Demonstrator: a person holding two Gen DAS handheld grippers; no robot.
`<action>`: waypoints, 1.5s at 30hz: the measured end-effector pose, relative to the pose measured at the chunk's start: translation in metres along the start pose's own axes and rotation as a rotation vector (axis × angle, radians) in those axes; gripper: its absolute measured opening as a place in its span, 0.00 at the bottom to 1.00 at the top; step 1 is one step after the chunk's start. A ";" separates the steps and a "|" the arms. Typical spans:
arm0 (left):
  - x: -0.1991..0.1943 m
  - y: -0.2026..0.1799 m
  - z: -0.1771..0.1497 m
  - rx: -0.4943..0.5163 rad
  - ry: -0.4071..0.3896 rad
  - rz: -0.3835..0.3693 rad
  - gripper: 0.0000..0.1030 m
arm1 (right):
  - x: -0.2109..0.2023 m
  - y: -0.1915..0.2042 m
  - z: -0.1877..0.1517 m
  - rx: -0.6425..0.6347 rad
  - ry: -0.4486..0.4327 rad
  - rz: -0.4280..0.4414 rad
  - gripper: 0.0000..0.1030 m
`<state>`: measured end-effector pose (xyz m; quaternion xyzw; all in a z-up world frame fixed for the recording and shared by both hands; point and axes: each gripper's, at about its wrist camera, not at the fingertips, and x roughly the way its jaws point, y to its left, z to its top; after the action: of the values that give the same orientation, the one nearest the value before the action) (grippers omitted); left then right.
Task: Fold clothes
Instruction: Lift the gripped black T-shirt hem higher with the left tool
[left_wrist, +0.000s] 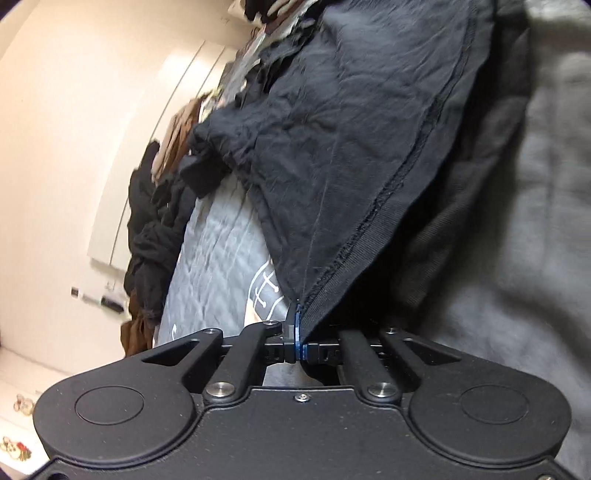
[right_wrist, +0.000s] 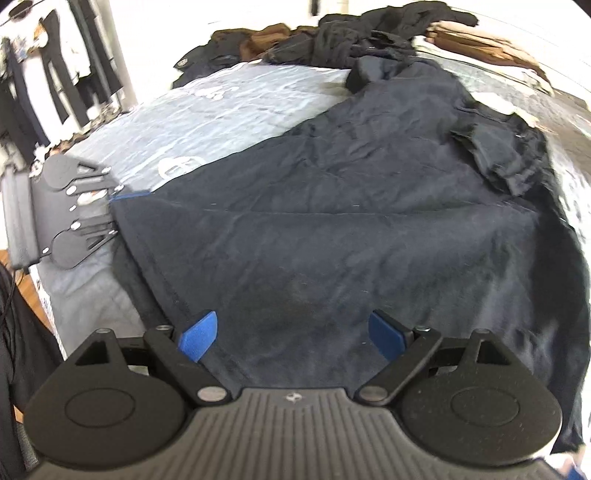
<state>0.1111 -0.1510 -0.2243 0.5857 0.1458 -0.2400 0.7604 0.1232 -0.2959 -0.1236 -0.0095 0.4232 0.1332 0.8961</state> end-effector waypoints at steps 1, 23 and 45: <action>-0.002 0.002 -0.001 -0.001 -0.006 -0.004 0.02 | -0.004 -0.005 -0.002 0.011 -0.005 -0.020 0.87; -0.004 -0.015 0.002 0.121 -0.045 0.019 0.35 | -0.035 -0.042 -0.035 0.142 -0.033 -0.147 0.87; -0.035 -0.017 -0.003 0.077 -0.135 -0.028 0.01 | -0.032 -0.049 -0.029 0.149 -0.026 -0.157 0.87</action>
<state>0.0731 -0.1449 -0.2214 0.5948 0.0929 -0.2950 0.7420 0.0940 -0.3547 -0.1226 0.0258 0.4182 0.0308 0.9075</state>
